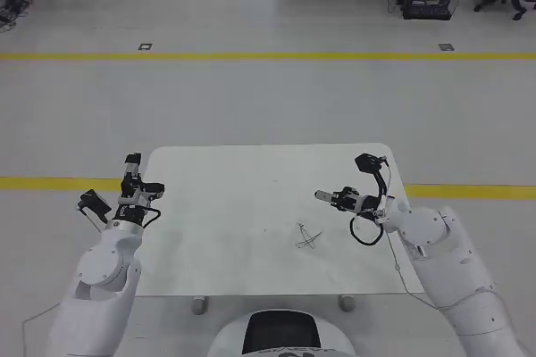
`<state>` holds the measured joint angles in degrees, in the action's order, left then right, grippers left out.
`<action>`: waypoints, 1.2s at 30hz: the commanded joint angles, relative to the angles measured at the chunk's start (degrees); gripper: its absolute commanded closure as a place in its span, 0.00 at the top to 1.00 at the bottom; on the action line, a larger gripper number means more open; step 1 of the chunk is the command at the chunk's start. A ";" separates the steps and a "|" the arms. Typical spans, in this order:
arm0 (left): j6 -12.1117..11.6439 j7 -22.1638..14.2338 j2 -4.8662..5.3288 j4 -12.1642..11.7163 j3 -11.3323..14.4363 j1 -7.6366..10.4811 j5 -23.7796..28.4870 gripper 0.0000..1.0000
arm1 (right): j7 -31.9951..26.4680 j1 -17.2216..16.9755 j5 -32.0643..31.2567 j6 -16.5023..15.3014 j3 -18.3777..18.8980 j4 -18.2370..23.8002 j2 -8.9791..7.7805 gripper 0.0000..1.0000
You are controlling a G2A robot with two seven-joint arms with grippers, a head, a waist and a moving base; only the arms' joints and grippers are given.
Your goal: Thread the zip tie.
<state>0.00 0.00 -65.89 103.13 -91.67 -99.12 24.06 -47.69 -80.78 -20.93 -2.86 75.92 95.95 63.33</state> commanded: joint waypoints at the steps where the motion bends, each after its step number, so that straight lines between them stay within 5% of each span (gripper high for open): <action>1: 0.00 0.00 0.00 0.00 0.00 0.00 0.00 1.00 | 0.00 0.00 -0.01 0.01 0.00 0.01 0.00 1.00; 9: 0.00 0.00 0.00 0.00 0.00 0.00 0.00 1.00 | -0.02 0.48 -2.19 -0.45 -0.64 0.69 -0.04 1.00; 25: 0.00 0.00 0.00 0.00 0.00 0.00 0.00 1.00 | -6.50 13.55 -18.89 7.12 -18.58 -7.47 2.42 1.00; 36: 0.00 0.00 0.00 0.00 0.00 0.00 0.00 1.00 | -6.56 13.75 -18.69 7.15 -18.89 -7.81 2.52 1.00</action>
<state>0.00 0.00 -65.89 103.13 -91.67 -99.12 24.06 -54.24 -67.03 -39.62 4.29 57.03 88.14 65.85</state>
